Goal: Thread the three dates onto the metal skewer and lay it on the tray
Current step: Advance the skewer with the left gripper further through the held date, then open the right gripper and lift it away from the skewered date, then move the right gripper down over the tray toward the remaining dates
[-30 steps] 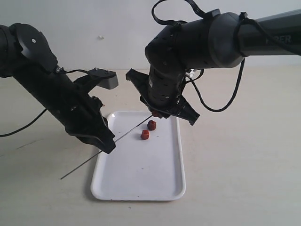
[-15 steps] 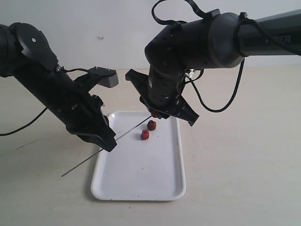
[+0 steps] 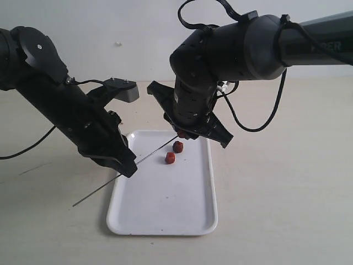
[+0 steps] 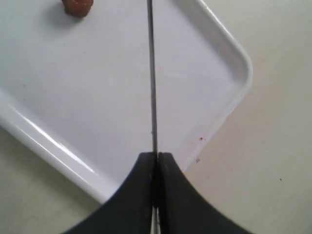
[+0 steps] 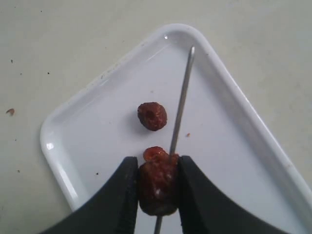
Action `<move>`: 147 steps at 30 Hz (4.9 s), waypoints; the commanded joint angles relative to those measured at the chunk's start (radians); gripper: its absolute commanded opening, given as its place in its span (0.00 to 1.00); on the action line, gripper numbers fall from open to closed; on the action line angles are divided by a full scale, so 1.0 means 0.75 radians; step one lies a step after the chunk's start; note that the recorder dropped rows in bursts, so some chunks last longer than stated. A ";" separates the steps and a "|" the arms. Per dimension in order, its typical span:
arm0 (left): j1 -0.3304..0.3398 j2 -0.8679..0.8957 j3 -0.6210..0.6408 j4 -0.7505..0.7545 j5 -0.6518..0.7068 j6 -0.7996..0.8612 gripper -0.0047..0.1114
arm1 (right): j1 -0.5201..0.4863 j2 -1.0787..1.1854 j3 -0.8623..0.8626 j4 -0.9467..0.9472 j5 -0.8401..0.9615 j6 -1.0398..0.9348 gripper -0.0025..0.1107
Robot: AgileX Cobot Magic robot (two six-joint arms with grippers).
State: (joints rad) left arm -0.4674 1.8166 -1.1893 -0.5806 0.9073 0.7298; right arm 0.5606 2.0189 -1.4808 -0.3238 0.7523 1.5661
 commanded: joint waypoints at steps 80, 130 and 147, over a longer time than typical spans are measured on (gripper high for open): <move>-0.015 -0.004 -0.012 -0.043 -0.024 0.103 0.04 | 0.005 -0.078 -0.004 0.012 0.118 -0.179 0.52; -0.015 -0.004 -0.012 -0.238 -0.168 0.264 0.04 | 0.005 -0.634 0.462 -0.893 0.625 -0.659 0.52; -0.010 -0.004 -0.012 -0.201 -0.131 0.264 0.04 | 0.005 -0.612 0.462 -0.985 0.625 -1.007 0.52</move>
State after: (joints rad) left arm -0.4752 1.8166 -1.1932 -0.7361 0.8021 0.9245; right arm 0.5606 1.5504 -1.1368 -1.0251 1.2230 0.8823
